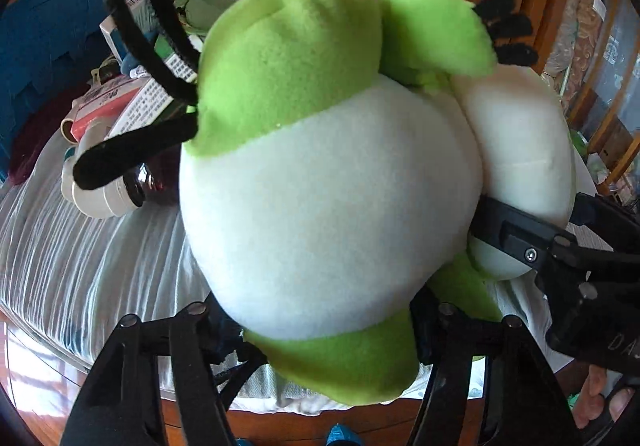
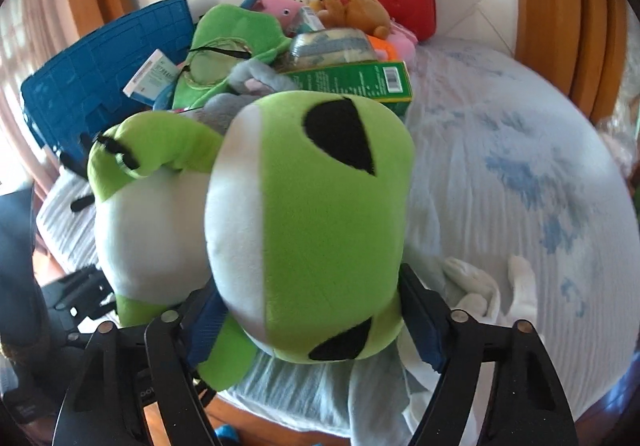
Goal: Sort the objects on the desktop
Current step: 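Grasp the green-white plush frog with the left tool while the right tool grasps another plush frog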
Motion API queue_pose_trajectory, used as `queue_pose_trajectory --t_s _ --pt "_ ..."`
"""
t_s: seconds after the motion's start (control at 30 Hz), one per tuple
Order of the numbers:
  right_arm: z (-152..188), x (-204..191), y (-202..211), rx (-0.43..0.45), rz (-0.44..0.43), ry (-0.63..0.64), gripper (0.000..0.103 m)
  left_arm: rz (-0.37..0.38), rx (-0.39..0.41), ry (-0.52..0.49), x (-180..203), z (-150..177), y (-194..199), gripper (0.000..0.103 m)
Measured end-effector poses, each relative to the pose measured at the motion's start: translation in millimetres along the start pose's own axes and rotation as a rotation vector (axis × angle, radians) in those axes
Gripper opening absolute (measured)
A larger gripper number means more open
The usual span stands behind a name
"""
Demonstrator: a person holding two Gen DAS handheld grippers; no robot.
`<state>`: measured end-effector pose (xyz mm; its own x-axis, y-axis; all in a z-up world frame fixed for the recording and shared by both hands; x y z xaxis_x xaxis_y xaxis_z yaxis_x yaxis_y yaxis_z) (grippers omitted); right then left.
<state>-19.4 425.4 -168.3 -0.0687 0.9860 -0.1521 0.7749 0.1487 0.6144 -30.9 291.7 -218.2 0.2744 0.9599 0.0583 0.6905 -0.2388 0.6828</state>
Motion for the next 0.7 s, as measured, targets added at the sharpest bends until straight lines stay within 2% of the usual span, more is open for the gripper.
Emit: queue_pose_trajectory --t_s 0.07,0.17,0.37,0.57,0.7 --pt "-6.9 0.7 3.4 -0.001 -0.02 -0.013 0.072 0.004 0.005 0.008 -1.5 -5.1 6.1 0.061" --pt "-21.7 -4.2 17.1 0.03 -0.042 -0.005 0.071 -0.02 0.055 -0.023 0.5 -20.4 24.4 0.061" --pt "-71.8 -22.2 45.5 0.111 -0.059 0.012 0.071 -0.036 0.14 -0.045 -3.8 -66.6 66.0 0.061" --pt "-121.4 -57.8 61.1 0.185 -0.067 0.042 0.071 -0.055 0.226 -0.051 -27.8 -108.3 102.0 0.061" --pt "-142.3 -82.4 62.9 0.215 -0.063 0.056 0.071 -0.048 0.274 -0.052 -56.7 -130.3 118.0 0.061"
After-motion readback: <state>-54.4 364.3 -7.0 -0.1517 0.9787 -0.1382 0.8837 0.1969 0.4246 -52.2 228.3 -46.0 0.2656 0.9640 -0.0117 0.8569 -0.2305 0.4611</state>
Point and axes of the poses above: each gripper's, at about its wrist camera, not at the fingertips, and y roughly against the way its jaws point, x to its right, z to its underside, the point moved 3 cm from there along -y, roughly the way its jaws point, and after that the axes turned 10 degrees about x, right-handed, at the moved point
